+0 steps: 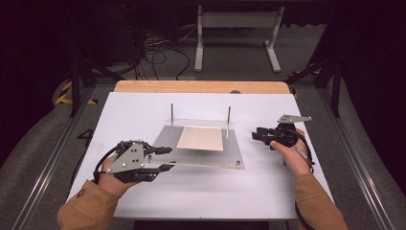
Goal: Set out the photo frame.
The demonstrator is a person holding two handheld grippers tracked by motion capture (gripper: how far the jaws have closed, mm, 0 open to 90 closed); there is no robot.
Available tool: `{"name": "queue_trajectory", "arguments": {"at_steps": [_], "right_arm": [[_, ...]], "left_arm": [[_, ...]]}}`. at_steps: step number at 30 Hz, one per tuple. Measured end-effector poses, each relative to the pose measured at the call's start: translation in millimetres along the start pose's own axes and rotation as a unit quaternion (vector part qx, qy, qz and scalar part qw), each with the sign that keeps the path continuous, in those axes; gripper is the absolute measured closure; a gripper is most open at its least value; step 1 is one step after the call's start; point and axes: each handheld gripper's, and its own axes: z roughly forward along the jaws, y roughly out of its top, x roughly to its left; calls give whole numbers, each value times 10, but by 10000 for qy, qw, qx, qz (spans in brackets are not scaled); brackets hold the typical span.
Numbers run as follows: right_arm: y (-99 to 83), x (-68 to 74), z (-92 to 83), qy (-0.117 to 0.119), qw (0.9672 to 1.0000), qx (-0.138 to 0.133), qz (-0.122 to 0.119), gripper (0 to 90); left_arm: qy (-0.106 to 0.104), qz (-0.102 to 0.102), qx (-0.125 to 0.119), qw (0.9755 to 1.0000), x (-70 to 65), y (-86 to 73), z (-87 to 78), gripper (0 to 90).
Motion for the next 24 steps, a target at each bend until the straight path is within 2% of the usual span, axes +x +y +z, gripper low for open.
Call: {"name": "queue_trajectory", "arguments": {"at_steps": [3,5,9,10,13,16,17,18,19,20,22,24], "right_arm": [[-14,35,-62,89,9998,-140,-81,579],[-24,57,-56,100,9998,-78,-158,572],[-37,79,-31,149,9997,-32,-203,567],[-37,79,-31,149,9997,-32,-203,567],[-23,105,-25,197,9995,-78,-249,568],[49,204,-41,228,9978,-258,-568,568],[91,272,-44,314,9955,-355,-821,564],[147,379,-40,428,9897,-463,-1287,560],[178,445,-32,485,9846,-503,-1600,558],[222,545,-13,524,9757,-518,-2063,544],[277,688,37,343,9602,-333,-2752,504],[304,753,71,189,9546,-321,-2956,474]], "left_arm": [[41,-136,10,9999,75,40,6,584],[89,-274,50,9996,140,71,16,578],[250,-361,159,9989,220,106,46,576],[250,-361,159,9989,220,106,46,576],[219,-546,33,9983,293,66,66,572],[191,-683,-90,9974,331,36,72,566],[196,-731,-125,9971,340,30,79,560],[201,-748,-139,9969,339,28,83,557],[221,-748,-156,9968,341,28,85,555],[248,-719,-152,9970,349,29,82,549],[299,-695,-125,9971,352,29,83,543],[361,-666,-91,9971,349,14,90,540]]}}
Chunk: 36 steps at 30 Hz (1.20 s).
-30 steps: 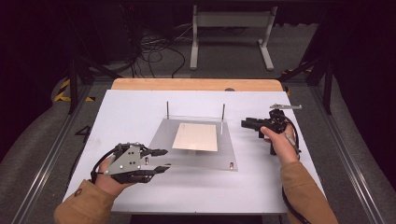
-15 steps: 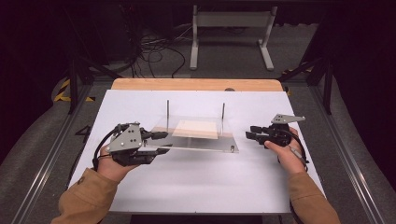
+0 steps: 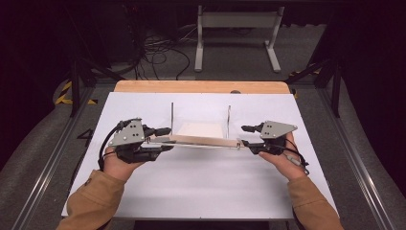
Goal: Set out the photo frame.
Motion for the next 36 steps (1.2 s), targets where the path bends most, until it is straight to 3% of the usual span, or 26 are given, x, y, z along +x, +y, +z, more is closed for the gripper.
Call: {"name": "queue_trajectory", "arguments": {"at_steps": [4,6,7,12,15,19,23,26,29,31,34,36], "right_arm": [[114,50,27,-60,9995,-227,-227,552],[183,75,33,5,9991,-245,-336,637],[218,95,41,60,9989,-176,-422,699],[245,137,60,31,9988,-156,-470,714],[255,152,61,41,9987,-105,-501,711],[262,171,63,55,9985,-115,-529,703],[266,176,65,75,9986,-136,-506,701],[265,172,66,80,9988,-155,-465,701],[270,171,66,60,9988,-144,-473,702],[281,180,68,74,9988,-200,-451,703],[317,196,69,-23,9981,-164,-595,723],[346,209,69,-45,9972,-170,-728,739]], "left_arm": [[-12,-91,-16,10000,7,-69,25,541],[32,-121,1,9999,8,-97,28,546],[80,-44,58,9999,19,-102,27,554],[96,-70,68,9999,43,-150,29,556],[138,-16,110,9998,79,-284,60,563],[325,-288,138,9990,221,-532,120,511],[326,-590,-81,9977,365,-699,175,495],[450,-459,-49,9979,377,-712,216,516],[705,-115,34,9974,331,-688,268,551],[808,0,68,9967,307,-671,278,569],[1025,172,96,9945,281,-629,271,582],[1051,153,56,9943,299,-609,259,582]]}}
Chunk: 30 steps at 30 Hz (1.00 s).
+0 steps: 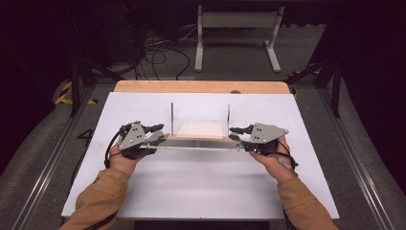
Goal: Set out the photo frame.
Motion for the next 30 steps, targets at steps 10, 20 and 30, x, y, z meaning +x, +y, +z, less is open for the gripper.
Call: {"name": "queue_trajectory", "arguments": {"at_steps": [10,20,30], "right_arm": [[164,-43,-84,-256,9993,-163,-212,738],[352,-103,-357,-218,9974,-654,202,760],[340,-175,-496,333,9834,-1072,1426,772]], "left_arm": [[-205,-487,-34,9986,78,139,-59,589],[-328,-837,-179,9958,90,456,-252,610],[-719,-1309,-522,9874,155,629,-321,637]]}}
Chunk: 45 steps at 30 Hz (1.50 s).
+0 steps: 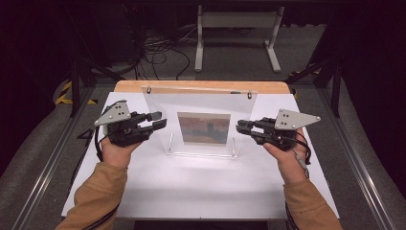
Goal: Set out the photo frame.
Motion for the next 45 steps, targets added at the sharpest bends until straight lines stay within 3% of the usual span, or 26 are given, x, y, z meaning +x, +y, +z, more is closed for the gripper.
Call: {"name": "queue_trajectory", "arguments": {"at_steps": [4,6,15,24,26,28,30,31,35,41,45], "right_arm": [[-1,-26,-17,-14,9998,61,183,767],[-27,-81,-27,20,9990,79,433,760],[-127,-269,-2,-161,9972,185,703,725],[-161,-337,54,-319,9972,127,663,696],[-154,-320,76,-480,9972,197,535,670],[-146,-294,88,-653,9966,283,420,639],[-143,-275,89,-807,9952,372,402,549],[-143,-271,87,-846,9947,397,432,506],[-145,-282,45,-993,9931,322,535,406],[-139,-273,-31,-1022,9921,306,660,341],[-162,-214,-124,-1008,9916,454,665,333]], "left_arm": [[-89,-201,25,9998,31,-19,51,641],[-170,-333,0,9993,61,-34,96,655],[-116,-384,35,9992,93,-7,227,676],[-91,-524,-30,9986,181,-14,298,671],[-40,-416,-27,9991,211,-12,315,666],[-18,-504,-37,9987,197,-16,323,655],[4,-521,-158,9985,208,-26,315,598],[-97,-673,-189,9975,202,-29,309,568],[52,-549,-77,9984,172,-34,280,518],[232,-605,-31,9979,148,-80,204,346],[307,-574,117,9978,127,-172,81,296]]}}
